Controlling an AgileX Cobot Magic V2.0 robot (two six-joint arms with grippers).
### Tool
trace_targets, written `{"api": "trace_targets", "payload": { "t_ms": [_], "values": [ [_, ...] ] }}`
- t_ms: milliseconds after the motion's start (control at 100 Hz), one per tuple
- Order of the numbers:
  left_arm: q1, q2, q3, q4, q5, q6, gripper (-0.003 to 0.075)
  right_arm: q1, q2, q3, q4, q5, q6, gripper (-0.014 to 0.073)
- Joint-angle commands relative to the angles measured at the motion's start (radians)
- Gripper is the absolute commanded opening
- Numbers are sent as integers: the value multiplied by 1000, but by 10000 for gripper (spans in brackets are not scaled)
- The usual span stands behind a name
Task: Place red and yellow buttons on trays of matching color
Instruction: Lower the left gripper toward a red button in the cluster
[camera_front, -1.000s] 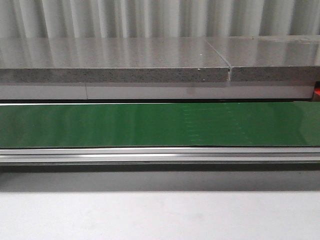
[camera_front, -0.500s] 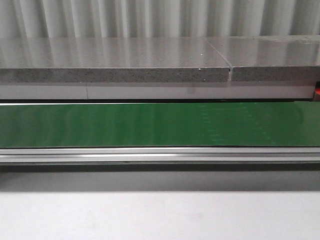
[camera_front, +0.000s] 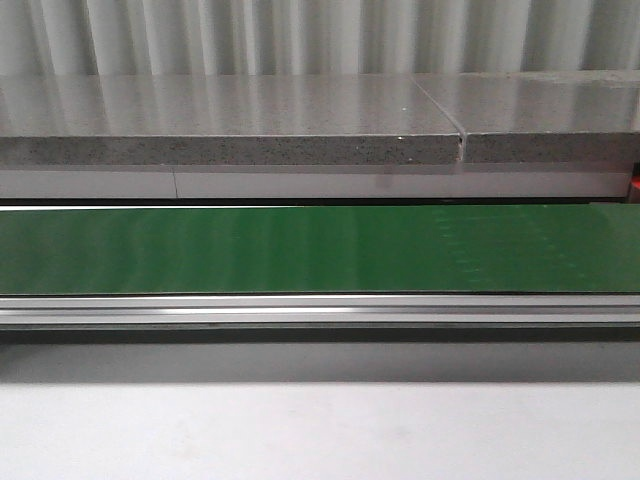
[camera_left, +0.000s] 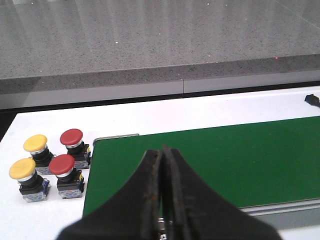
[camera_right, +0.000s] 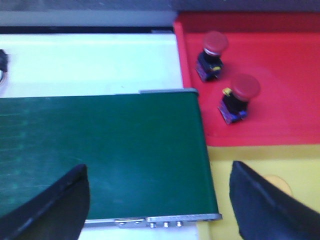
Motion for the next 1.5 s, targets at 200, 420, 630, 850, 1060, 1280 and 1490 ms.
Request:
{"api": "trace_targets", "payload": {
  "t_ms": [200,420,630,850,1060,1280,1490],
  "values": [
    [-7,6,-28,0,-75,-1,-20,58,-100,-32,-10,-13,-25,554],
    [-7,6,-28,0,-75,-1,-20,58,-146,-10,-10,-3,-25,335],
    [-7,6,-28,0,-79,-1,-20,58,-146,-10,-10,5,-25,-48],
    [-7,6,-28,0,-77,-1,-20,58,-146,-10,-10,5,-25,-69],
    [-7,6,-28,0,-76,-1,-16,58,-146,-10,-10,5,-25,-69],
    [-7,6,-28,0,-75,-1,227,58,-146,-10,-10,5,-25,-69],
    [-7,8,-28,0,-77,1,706,58,-146,-10,-10,5,-25,-69]
  ]
}}
